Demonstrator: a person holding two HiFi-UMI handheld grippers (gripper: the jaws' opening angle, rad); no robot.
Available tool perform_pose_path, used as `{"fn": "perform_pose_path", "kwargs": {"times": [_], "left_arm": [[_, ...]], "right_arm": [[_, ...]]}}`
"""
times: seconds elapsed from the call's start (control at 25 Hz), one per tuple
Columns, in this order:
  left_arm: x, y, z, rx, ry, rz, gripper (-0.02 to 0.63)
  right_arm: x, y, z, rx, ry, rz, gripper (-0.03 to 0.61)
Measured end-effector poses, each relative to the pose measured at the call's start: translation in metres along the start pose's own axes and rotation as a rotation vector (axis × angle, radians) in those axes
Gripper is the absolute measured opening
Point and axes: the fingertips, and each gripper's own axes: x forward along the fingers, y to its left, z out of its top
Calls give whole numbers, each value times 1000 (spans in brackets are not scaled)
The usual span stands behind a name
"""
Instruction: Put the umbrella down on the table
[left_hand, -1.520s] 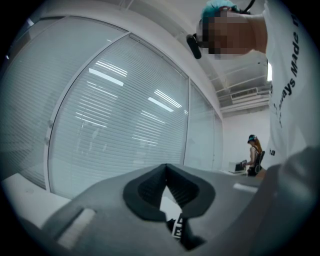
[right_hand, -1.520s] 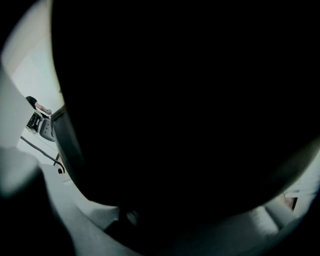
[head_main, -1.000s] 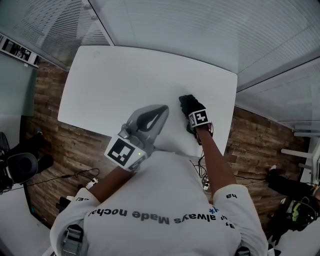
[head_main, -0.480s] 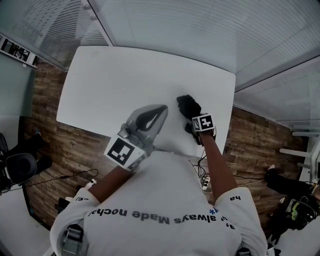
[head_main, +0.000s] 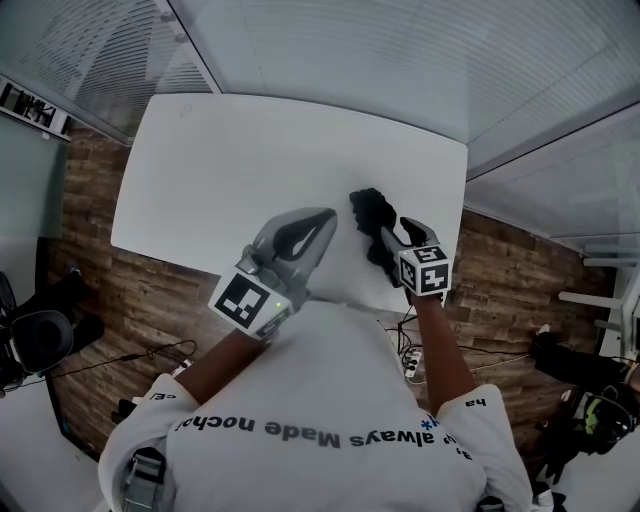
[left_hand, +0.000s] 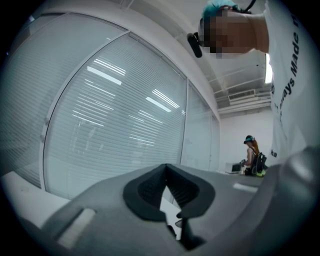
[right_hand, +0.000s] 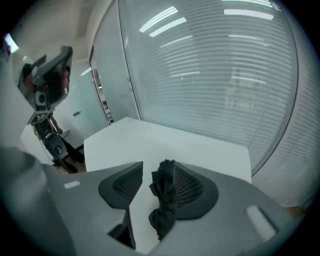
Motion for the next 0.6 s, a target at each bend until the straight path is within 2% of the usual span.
{"fn": "perform_pose_path", "kwargs": {"times": [0.32,0.48,0.6], "left_arm": [[4,5,3,4,1,-11,3],[5,6,4,9,1,-13,3],[6,5,4,12,0,-12,3]], "right_arm": [[-85,48,102,-97,-333,18,147],[-123,73,135,-151,-476,43,117],[-144,88,147,-175,-544,49,104]]}}
